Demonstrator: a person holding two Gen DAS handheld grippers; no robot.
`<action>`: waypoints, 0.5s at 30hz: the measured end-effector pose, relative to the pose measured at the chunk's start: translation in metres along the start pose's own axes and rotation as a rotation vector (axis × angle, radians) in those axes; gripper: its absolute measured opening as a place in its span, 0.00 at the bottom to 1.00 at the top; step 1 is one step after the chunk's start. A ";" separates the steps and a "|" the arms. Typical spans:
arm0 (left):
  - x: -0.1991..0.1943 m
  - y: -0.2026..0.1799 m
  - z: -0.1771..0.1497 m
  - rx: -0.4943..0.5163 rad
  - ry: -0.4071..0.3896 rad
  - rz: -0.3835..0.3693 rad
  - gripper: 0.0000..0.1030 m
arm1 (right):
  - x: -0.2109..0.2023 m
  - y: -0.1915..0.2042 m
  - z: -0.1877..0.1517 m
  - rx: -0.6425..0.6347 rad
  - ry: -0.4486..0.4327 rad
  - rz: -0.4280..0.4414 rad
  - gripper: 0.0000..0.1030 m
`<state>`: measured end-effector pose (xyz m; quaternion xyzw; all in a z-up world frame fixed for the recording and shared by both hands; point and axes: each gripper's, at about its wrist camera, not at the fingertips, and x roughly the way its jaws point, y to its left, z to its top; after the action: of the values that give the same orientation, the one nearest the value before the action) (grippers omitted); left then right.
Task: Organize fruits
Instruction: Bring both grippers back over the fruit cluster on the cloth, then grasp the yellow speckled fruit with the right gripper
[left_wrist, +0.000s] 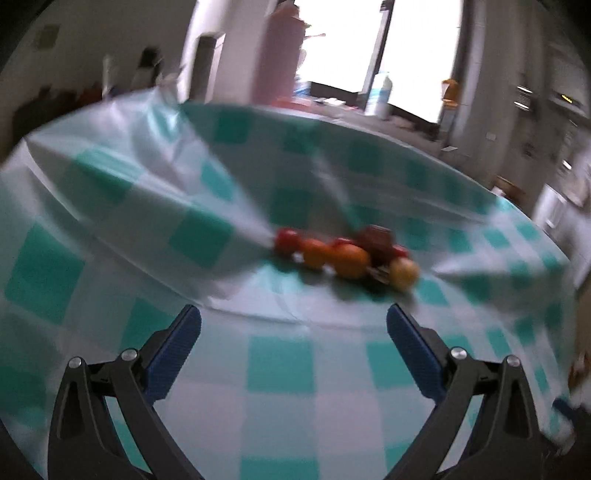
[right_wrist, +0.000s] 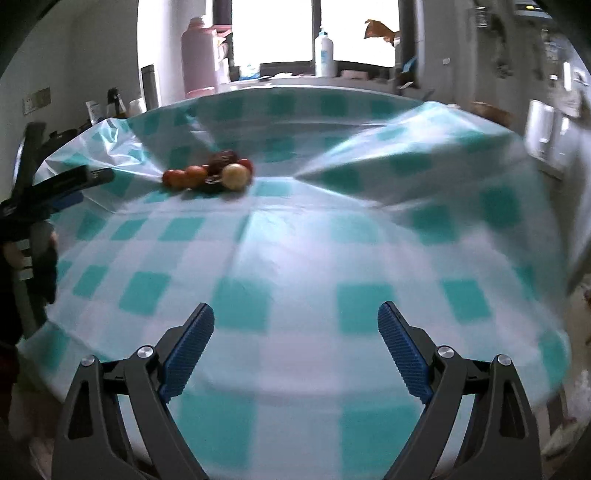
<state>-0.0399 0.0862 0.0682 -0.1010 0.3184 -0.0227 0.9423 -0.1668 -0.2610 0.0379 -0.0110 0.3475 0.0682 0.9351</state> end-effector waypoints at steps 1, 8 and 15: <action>0.009 0.007 0.008 -0.025 0.023 0.032 0.98 | 0.018 0.007 0.011 -0.014 0.018 -0.003 0.85; 0.078 0.028 0.044 -0.139 0.053 0.115 0.98 | 0.106 0.036 0.065 -0.058 0.114 -0.013 0.83; 0.086 0.046 0.036 -0.150 -0.002 0.072 0.98 | 0.181 0.058 0.114 -0.162 0.164 -0.012 0.66</action>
<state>0.0494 0.1279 0.0351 -0.1598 0.3217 0.0352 0.9326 0.0349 -0.1737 0.0084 -0.0941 0.4163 0.0893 0.8999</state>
